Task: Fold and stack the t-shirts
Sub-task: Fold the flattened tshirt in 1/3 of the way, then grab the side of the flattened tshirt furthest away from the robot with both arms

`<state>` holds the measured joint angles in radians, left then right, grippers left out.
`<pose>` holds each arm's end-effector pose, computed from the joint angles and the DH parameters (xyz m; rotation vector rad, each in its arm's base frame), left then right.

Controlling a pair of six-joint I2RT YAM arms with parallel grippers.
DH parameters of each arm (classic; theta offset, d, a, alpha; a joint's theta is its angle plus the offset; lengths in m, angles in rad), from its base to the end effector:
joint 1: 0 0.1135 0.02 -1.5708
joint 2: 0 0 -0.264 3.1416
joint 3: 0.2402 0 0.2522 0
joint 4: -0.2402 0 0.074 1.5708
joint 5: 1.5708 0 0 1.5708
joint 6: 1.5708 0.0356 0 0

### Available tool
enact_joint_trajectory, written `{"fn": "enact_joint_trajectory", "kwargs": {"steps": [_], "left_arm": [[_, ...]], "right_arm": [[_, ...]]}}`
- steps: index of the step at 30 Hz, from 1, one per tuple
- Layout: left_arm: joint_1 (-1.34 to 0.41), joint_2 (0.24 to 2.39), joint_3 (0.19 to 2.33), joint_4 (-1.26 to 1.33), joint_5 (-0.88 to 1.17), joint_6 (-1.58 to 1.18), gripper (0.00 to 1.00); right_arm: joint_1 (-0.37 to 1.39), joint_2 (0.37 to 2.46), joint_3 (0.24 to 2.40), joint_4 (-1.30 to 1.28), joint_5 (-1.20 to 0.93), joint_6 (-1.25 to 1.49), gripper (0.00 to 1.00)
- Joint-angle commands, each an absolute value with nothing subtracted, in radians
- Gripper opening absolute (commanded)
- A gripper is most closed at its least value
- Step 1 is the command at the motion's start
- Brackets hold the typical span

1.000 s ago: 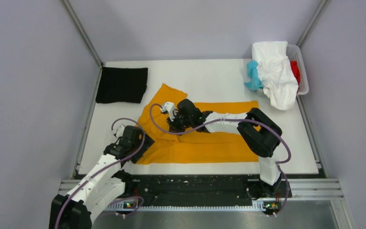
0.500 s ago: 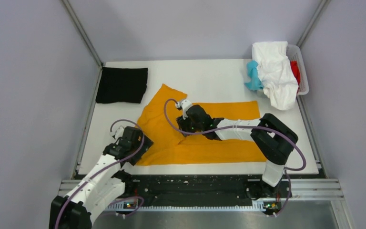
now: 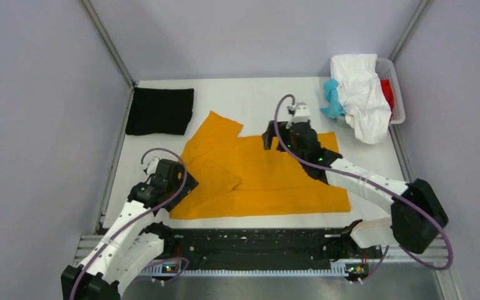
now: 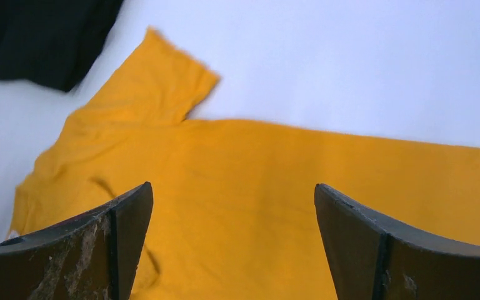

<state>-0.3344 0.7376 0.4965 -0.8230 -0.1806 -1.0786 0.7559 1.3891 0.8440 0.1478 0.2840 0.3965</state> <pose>0.1246 -0.0365 0.1955 -1.0135 2.4274 -0.2609 0.2343 0.2072 0.2556 -0.1681 1.9750 0.4782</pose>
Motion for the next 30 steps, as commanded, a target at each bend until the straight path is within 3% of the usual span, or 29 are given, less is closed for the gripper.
{"fn": "enact_joint_trajectory", "kwargs": {"steps": [1,6,14,21,30], "left_arm": [[-0.328,0.832,0.648,-0.674,-0.211,-0.928,0.99],[-0.325,1.209,0.916,-0.558,-0.250,-0.792,0.99],[-0.290,1.870,1.652,-0.641,-0.273,-0.614,0.98],[-0.255,2.312,2.213,-0.780,-0.321,-0.501,0.92],[-0.250,2.469,2.293,-0.662,-0.241,-0.468,0.81]], "right_arm": [[0.636,1.233,0.780,0.094,0.357,0.472,0.99],[0.569,1.189,0.790,-0.054,0.397,0.429,0.99],[0.489,1.226,0.804,-0.169,0.404,0.413,0.99],[0.440,1.225,0.788,-0.199,0.408,0.399,0.99],[0.416,1.262,0.797,-0.206,0.393,0.395,0.99]]}}
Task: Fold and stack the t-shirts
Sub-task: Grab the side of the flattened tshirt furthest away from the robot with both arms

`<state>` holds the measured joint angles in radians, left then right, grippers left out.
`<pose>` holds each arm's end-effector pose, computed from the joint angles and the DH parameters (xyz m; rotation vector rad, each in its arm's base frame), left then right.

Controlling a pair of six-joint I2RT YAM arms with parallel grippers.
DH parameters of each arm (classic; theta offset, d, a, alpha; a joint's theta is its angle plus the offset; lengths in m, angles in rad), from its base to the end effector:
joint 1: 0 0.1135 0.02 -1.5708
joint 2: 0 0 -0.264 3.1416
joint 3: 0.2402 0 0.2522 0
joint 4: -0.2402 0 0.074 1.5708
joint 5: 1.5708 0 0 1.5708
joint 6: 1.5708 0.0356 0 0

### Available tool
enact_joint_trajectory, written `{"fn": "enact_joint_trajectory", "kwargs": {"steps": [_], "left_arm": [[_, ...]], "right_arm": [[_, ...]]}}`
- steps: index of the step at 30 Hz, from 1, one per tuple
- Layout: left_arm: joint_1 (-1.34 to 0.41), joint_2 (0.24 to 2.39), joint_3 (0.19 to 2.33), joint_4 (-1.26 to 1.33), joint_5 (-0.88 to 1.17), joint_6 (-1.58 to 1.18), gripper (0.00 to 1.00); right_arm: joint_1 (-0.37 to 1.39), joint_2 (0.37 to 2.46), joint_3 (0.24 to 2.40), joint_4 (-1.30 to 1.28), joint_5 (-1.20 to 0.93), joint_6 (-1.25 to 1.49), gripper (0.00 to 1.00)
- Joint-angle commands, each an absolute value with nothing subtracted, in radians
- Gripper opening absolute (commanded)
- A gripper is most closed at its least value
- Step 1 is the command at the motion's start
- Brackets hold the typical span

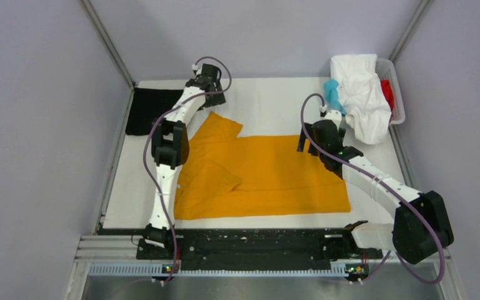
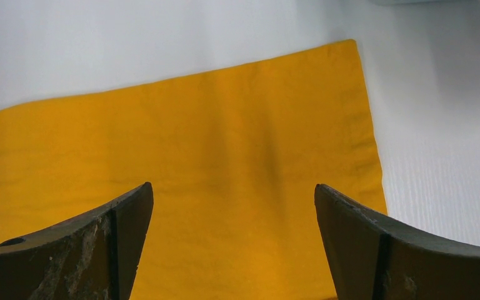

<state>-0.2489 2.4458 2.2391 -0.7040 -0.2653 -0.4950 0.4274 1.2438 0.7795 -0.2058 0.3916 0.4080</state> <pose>0.5268 -0.1243 0.2056 -0.4093 2.4030 -0.0005 0.2467 0.0974 0.2411 0.1873 2.1744 0.0322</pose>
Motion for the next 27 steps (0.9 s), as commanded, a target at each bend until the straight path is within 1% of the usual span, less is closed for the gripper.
{"fn": "enact_joint_trajectory", "kwargs": {"steps": [1,3,9,14,17,19,21,25,27], "left_arm": [[-0.250,2.476,2.293,-0.667,-0.242,-0.474,0.79],[-0.250,2.489,2.293,-0.693,-0.246,-0.485,0.75],[-0.250,2.501,2.275,-0.761,-0.227,-0.504,0.60],[-0.250,2.485,2.220,-0.783,-0.205,-0.509,0.44],[-0.251,2.486,2.206,-0.789,-0.190,-0.507,0.31],[-0.252,2.484,2.206,-0.797,-0.183,-0.504,0.17],[-0.252,2.473,2.205,-0.806,-0.167,-0.496,0.01],[-0.252,2.412,2.158,-0.779,-0.128,-0.486,0.00],[-0.255,2.366,2.111,-0.744,-0.102,-0.487,0.00]], "right_arm": [[0.415,1.266,0.800,-0.213,0.394,0.395,0.99],[0.416,1.269,0.803,-0.219,0.398,0.398,0.99],[0.414,1.266,0.789,-0.220,0.414,0.405,0.99],[0.413,1.267,0.787,-0.223,0.437,0.422,0.99],[0.408,1.271,0.793,-0.227,0.454,0.435,0.99],[0.398,1.279,0.804,-0.237,0.468,0.448,0.99],[0.381,1.295,0.821,-0.264,0.487,0.469,0.99],[0.330,1.385,0.897,-0.344,0.500,0.510,0.98],[0.300,1.464,0.963,-0.380,0.516,0.517,0.96]]}}
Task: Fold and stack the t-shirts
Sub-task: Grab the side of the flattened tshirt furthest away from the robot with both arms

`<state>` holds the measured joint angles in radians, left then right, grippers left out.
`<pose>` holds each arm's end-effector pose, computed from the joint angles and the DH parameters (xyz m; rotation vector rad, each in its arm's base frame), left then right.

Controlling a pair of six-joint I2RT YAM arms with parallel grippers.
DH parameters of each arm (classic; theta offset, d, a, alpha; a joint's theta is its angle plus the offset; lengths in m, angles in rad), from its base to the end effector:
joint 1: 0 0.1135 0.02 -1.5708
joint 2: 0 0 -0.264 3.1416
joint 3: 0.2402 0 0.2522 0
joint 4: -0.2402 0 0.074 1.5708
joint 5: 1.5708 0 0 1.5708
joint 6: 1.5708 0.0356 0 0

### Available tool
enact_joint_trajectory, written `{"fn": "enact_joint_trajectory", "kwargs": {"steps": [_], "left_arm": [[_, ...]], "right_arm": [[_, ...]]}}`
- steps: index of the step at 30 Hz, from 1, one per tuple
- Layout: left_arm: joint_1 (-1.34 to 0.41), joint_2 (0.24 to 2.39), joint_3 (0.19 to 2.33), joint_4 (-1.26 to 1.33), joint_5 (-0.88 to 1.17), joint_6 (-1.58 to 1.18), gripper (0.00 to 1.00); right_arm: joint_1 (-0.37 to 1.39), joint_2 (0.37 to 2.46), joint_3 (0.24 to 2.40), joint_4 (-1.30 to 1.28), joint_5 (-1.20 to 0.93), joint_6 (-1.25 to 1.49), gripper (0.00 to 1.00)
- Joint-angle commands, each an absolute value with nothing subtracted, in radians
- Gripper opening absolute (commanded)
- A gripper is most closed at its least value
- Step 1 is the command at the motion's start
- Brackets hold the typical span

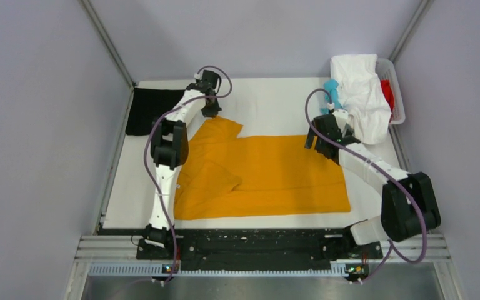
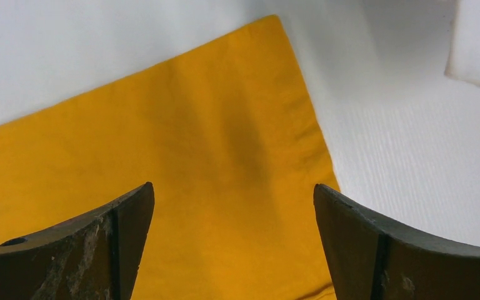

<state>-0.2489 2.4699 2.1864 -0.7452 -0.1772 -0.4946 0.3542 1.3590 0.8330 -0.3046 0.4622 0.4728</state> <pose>0.5199 -0.1257 0.1735 -0.3785 2.5468 -0.0468 0.2661 0.0815 0.2223 0.3440 2.2706 -0.1363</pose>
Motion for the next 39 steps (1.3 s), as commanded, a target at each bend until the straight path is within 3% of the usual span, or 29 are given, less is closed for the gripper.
{"fn": "enact_joint_trajectory", "kwargs": {"steps": [1,10,16,32,39], "left_arm": [[-0.258,2.339,2.085,-0.726,-0.088,-0.488,0.00],[-0.287,2.180,1.924,-0.689,-0.057,-0.489,0.00],[-0.289,2.123,1.876,-0.722,-0.047,-0.494,0.00],[-0.292,1.973,1.671,-0.666,-0.031,-0.521,0.00],[-0.294,1.935,1.643,-0.662,-0.026,-0.525,0.00]], "right_arm": [[0.285,1.506,0.995,-0.394,0.530,0.517,0.95],[0.247,1.865,1.304,-0.436,0.641,0.552,0.87],[0.246,1.987,1.430,-0.474,0.702,0.540,0.81],[0.246,2.056,1.408,-0.508,0.662,0.531,0.71],[0.246,1.986,1.311,-0.510,0.639,0.573,0.55]]}}
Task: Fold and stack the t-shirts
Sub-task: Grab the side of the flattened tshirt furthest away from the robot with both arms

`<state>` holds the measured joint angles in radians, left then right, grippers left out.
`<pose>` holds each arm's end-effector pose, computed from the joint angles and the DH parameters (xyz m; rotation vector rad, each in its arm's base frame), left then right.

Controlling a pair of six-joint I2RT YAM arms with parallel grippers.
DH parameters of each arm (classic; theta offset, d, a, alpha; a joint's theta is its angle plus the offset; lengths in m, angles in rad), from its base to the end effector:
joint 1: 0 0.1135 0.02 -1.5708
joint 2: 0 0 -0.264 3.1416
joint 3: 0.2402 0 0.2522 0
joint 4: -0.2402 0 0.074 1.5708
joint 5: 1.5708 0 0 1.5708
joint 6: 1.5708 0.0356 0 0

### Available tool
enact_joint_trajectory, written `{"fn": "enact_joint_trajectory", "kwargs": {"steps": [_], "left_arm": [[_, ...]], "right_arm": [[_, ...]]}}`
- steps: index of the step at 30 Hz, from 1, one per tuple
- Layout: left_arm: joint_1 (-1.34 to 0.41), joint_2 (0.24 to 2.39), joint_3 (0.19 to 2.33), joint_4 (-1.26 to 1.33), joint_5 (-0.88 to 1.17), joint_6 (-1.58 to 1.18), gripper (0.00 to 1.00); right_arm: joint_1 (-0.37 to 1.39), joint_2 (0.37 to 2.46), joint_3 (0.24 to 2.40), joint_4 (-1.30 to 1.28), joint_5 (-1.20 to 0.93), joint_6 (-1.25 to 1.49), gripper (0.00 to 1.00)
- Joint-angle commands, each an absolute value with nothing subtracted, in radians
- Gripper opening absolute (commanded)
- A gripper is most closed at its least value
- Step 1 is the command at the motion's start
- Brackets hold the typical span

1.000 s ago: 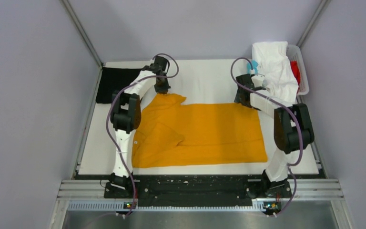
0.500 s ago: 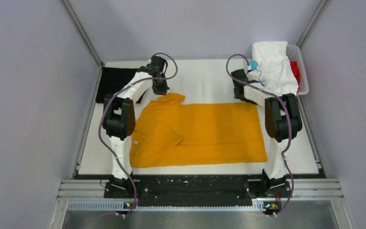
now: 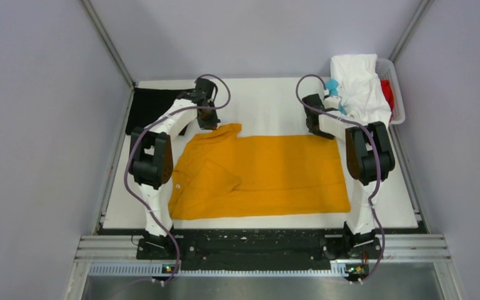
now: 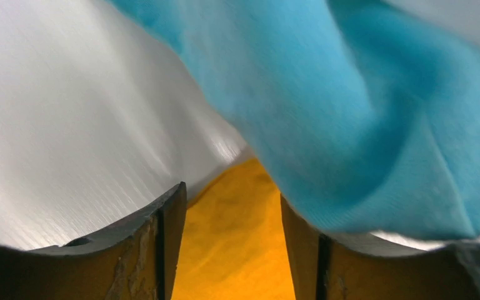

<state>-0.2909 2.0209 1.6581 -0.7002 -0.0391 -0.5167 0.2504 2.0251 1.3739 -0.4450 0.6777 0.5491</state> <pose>0.4204 -0.1244 0.2246 -0.3120 2.6325 -0.2226 0.4062 0.0808 0.1595 0.5589 2.3406 -0.5527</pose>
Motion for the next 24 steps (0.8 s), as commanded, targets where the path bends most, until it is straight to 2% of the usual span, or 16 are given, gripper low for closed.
{"fn": "enact_joint_trajectory", "kwargs": {"steps": [1,4,7,11,14,19,24], "left_arm": [[-0.296,1.928,1.638,-0.659,-0.025,-0.525,0.00],[-0.296,1.908,1.629,-0.649,-0.015,-0.518,0.00],[-0.297,1.891,1.628,-0.649,-0.013,-0.514,0.00],[-0.299,1.865,1.615,-0.643,-0.011,-0.512,0.00],[-0.299,1.850,1.605,-0.641,-0.009,-0.514,0.00],[-0.299,1.830,1.591,-0.639,-0.009,-0.520,0.00],[-0.300,1.816,1.577,-0.639,-0.008,-0.519,0.00]], "right_arm": [[0.247,1.976,1.302,-0.511,0.640,0.575,0.50],[0.247,1.964,1.284,-0.510,0.644,0.591,0.39],[0.246,1.967,1.273,-0.510,0.644,0.614,0.34],[0.246,1.970,1.278,-0.508,0.641,0.639,0.16],[0.246,1.967,1.277,-0.506,0.647,0.670,0.11],[0.245,1.958,1.250,-0.507,0.603,0.759,0.11],[0.246,1.952,1.228,-0.524,0.566,0.802,0.24]]}}
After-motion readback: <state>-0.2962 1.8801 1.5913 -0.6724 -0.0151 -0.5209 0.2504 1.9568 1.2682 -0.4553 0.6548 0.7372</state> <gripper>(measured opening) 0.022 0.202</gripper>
